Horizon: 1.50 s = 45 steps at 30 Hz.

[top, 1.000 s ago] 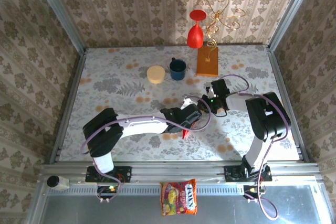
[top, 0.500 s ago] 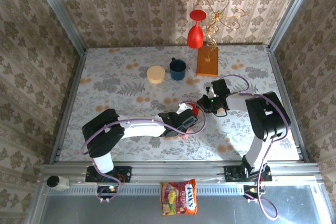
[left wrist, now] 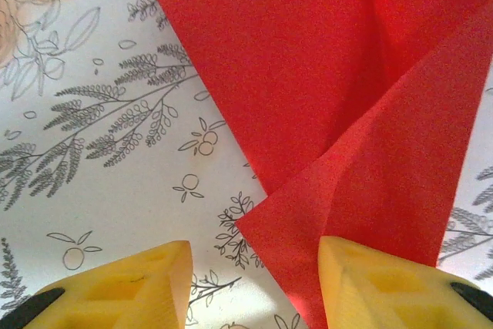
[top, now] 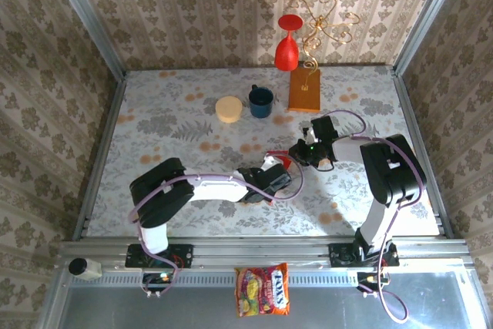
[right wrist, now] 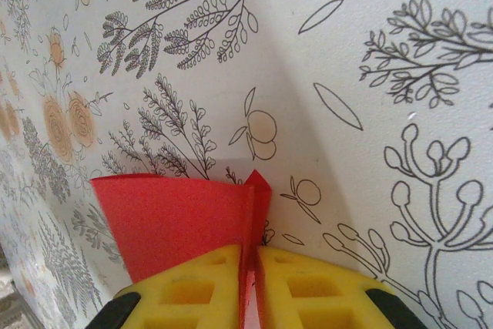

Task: Fold a paper plane with a square sheet of paper (pick it up from the middle)
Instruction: Move the paper plane to the center of the table.

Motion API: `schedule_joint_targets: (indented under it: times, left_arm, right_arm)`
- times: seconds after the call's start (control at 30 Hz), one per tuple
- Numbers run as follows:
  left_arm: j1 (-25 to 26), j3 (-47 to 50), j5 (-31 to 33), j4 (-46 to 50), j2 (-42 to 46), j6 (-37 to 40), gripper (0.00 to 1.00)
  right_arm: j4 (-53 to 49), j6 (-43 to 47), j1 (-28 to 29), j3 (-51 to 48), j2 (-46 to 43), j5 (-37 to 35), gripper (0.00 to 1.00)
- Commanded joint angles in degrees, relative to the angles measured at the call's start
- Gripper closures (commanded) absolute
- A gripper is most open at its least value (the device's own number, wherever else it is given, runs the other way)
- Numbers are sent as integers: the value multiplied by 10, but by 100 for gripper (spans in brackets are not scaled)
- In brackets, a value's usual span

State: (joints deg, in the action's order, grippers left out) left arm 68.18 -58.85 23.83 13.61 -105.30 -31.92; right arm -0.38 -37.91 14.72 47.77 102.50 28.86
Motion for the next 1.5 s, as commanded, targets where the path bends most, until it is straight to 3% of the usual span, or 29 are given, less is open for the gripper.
schedule_joint_targets:
  times: [0.0,0.47,0.67,0.97,1.2,1.47]
  left_arm:
    - [12,-21,16,27,-16,5,54]
    - [36,-21,17,-16,3,19,46]
    - [36,-35,34,-3,-4,8,46]
    - [3,0,78,14,101,-58,35]
    - [-58,62,20,-35,166,-88,26]
    - [-93,70,-63,-79,144,-88,24]
  right_arm:
    - [-1,-3,16,-24,54,-28,85]
    - [4,-2,15,-28,61,-21,83]
    - [-2,-1,16,-23,53,-9,70]
    - [-64,21,10,-7,-46,-7,45]
    - [-89,25,24,-48,-123,-19,41]
    - [-84,25,40,-97,-147,-39,48]
